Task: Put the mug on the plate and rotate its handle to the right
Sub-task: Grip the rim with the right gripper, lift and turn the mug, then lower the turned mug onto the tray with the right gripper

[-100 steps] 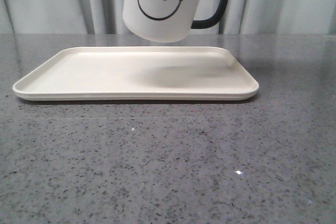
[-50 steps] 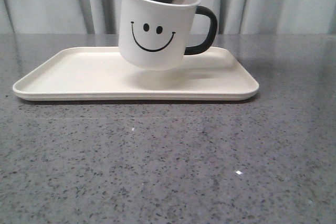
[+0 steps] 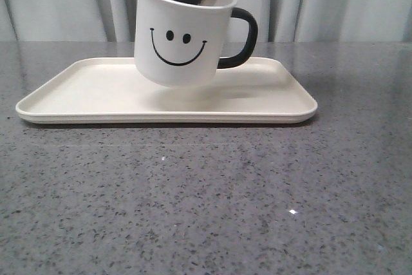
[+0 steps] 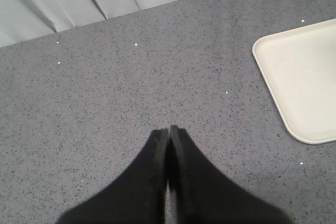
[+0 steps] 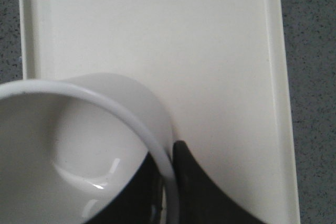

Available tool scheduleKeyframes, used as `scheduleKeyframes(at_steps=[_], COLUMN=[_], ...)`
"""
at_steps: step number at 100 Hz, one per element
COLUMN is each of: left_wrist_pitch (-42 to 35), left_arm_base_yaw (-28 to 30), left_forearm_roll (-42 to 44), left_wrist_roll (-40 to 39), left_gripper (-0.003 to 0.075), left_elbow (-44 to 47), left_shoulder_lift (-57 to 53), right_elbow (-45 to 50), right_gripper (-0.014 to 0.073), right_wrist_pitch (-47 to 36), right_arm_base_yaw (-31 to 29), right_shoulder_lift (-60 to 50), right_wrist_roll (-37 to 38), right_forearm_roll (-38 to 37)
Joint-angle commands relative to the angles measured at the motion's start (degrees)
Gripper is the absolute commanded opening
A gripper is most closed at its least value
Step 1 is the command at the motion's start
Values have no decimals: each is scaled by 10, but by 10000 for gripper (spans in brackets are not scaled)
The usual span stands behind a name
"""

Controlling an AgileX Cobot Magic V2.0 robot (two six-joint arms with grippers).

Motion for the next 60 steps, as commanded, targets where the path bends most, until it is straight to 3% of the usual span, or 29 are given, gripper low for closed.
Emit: scheduleKeyframes(at_steps=[1, 60], left_wrist_pitch=[-12, -12], left_arm_base_yaw=[-4, -4], left_forearm_roll=[10, 9], left_wrist_roll=[-7, -7], left_gripper=[-20, -20], left_elbow=[-11, -11], left_shoulder_lift=[2, 2], right_elbow=[-18, -18], right_gripper=[-113, -113], right_wrist_pitch=[-2, 21], right_arm_base_yaw=[-1, -1], right_shoulder_lift=[-31, 8], right_wrist_roll=[-6, -6], right_forearm_roll=[12, 22])
